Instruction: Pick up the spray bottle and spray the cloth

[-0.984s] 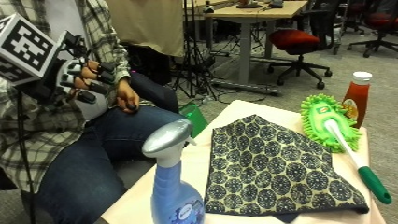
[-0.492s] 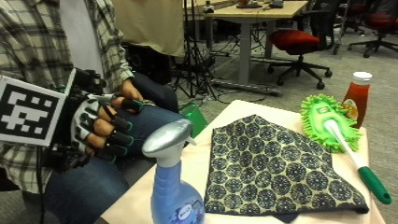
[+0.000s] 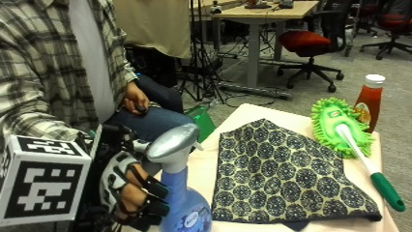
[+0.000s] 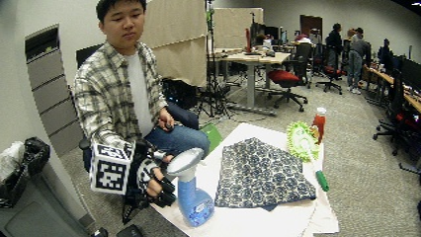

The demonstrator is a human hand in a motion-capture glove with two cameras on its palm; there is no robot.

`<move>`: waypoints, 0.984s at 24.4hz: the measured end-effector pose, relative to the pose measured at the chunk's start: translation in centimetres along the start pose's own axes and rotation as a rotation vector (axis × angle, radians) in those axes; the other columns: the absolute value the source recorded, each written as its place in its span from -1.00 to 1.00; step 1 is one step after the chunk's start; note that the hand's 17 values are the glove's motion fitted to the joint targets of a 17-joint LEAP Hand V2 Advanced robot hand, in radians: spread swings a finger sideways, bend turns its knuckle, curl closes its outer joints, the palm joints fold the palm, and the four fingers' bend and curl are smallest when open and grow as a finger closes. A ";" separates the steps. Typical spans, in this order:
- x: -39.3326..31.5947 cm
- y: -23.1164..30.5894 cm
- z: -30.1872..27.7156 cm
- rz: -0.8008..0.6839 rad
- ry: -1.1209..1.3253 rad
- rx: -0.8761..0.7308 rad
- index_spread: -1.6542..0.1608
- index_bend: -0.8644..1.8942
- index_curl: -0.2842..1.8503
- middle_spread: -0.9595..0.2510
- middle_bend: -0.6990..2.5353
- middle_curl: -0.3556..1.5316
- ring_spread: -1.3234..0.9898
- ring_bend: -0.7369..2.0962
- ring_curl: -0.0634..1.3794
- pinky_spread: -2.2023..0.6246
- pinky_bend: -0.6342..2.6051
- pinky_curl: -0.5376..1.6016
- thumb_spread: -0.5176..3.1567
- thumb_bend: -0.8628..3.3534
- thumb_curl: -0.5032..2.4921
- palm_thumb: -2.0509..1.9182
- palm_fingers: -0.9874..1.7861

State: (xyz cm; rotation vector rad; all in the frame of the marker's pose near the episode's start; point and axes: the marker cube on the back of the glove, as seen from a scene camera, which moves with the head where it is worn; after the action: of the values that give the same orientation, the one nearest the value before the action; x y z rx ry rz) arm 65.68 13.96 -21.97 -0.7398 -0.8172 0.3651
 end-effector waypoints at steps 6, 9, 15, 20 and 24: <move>1.0 -0.9 0.0 -0.030 -0.087 -0.035 0.61 -0.26 -0.49 0.63 -0.41 -0.26 0.12 -0.16 -0.46 0.68 -0.44 -0.21 -0.19 -0.52 -0.36 0.47 0.13; 0.7 -1.5 0.3 -0.054 -0.119 -0.018 0.61 -0.24 -0.47 0.61 -0.38 -0.24 0.11 -0.18 -0.46 0.67 -0.47 -0.22 -0.19 -0.53 -0.35 0.48 0.21; 0.3 -1.9 0.2 -0.088 -0.124 0.013 0.59 -0.26 -0.45 0.54 -0.37 -0.21 0.06 -0.16 -0.44 0.65 -0.45 -0.21 -0.22 -0.54 -0.33 0.51 0.35; 0.2 -2.1 -0.4 -0.121 0.009 0.033 0.59 -0.27 -0.44 0.48 -0.37 -0.18 0.03 -0.15 -0.39 0.62 -0.41 -0.17 -0.25 -0.55 -0.31 0.53 0.43; -0.1 -2.5 0.5 -0.171 0.112 0.084 0.60 -0.28 -0.43 0.46 -0.37 -0.16 0.02 -0.11 -0.36 0.59 -0.39 -0.15 -0.23 -0.57 -0.33 0.51 0.50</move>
State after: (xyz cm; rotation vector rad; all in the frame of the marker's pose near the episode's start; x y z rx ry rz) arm 65.28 12.36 -20.03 -0.6020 -0.7482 0.2017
